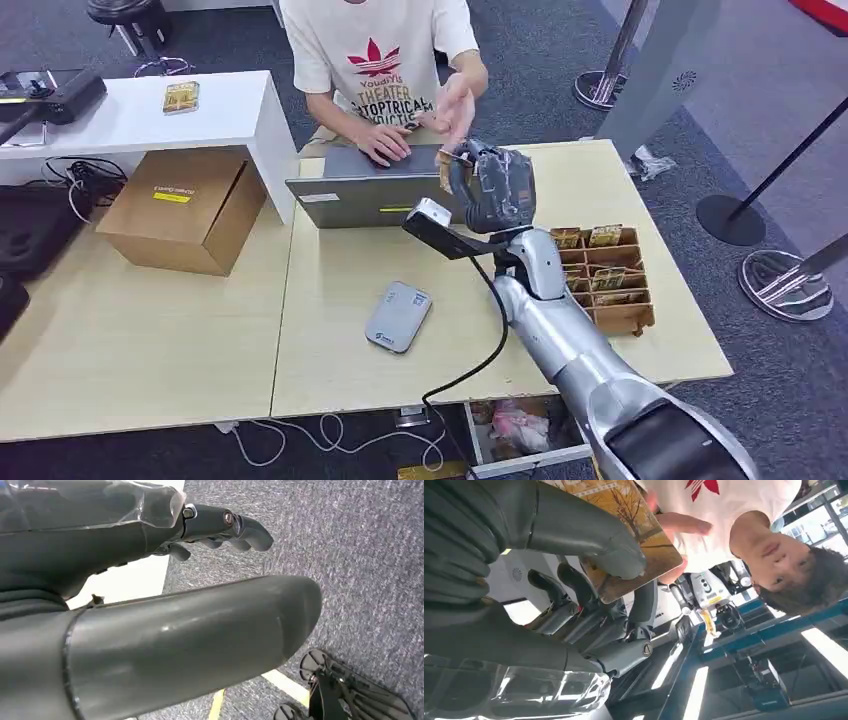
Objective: Pass the card to the sensor for recognition and then transmit it.
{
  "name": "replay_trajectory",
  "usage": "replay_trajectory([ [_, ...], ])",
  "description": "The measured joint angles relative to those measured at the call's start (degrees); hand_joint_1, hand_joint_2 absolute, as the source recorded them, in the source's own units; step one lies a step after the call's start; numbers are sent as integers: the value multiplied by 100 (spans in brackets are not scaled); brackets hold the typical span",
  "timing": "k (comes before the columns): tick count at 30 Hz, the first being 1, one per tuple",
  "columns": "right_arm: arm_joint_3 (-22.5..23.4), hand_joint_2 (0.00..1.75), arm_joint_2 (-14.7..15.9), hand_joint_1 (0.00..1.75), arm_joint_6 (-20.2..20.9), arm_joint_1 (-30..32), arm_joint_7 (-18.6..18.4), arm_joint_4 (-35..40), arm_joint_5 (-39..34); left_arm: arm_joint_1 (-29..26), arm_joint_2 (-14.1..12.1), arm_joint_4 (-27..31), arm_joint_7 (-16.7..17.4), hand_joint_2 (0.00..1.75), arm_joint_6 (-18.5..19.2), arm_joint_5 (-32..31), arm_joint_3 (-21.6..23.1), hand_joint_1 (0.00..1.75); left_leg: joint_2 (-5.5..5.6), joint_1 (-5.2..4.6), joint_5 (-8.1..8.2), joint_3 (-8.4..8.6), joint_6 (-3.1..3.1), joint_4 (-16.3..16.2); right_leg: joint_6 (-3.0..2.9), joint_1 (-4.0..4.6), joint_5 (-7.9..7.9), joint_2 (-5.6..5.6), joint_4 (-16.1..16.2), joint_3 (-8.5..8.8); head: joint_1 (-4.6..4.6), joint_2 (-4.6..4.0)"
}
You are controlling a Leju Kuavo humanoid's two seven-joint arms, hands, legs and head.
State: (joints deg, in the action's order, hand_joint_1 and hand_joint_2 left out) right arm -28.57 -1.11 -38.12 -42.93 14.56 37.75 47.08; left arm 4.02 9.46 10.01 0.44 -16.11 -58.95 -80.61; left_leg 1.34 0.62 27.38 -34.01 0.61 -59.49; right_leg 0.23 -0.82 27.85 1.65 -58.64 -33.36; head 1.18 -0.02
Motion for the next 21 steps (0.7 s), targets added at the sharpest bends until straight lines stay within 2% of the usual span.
replay_trajectory([
  [7, 4, 175, -9, 173, 39, -4, 137, 120, -281, 0, 81, 0, -55, 0, -97, 72, -72, 0, -1, 0, 0, 1, 0, 0, 0, -1, 0, 1, 0, 0, 0, 0],
  [9, 55, 175, -7, 173, 377, 15, 251, 351, -685, 6, 112, 0, -68, 0, -136, 92, -94, 0, -1, 0, 0, 2, 0, -1, 0, 0, 0, 1, 1, 0, 2, 0],
  [13, 184, 175, 13, 169, 1512, 123, 308, 936, -1614, 5, 136, 0, -107, 0, -57, 100, -99, 0, -1, 0, 0, 2, 0, -1, 0, 0, 0, 1, 1, -2, 0, 0],
  [21, 243, 175, 68, 168, 1893, 240, 321, 1438, -1886, 3, 131, 0, -120, 0, -11, 109, -105, 0, -2, 0, 0, 2, 0, 0, 0, 0, 0, 2, 0, -3, 0, 0],
])
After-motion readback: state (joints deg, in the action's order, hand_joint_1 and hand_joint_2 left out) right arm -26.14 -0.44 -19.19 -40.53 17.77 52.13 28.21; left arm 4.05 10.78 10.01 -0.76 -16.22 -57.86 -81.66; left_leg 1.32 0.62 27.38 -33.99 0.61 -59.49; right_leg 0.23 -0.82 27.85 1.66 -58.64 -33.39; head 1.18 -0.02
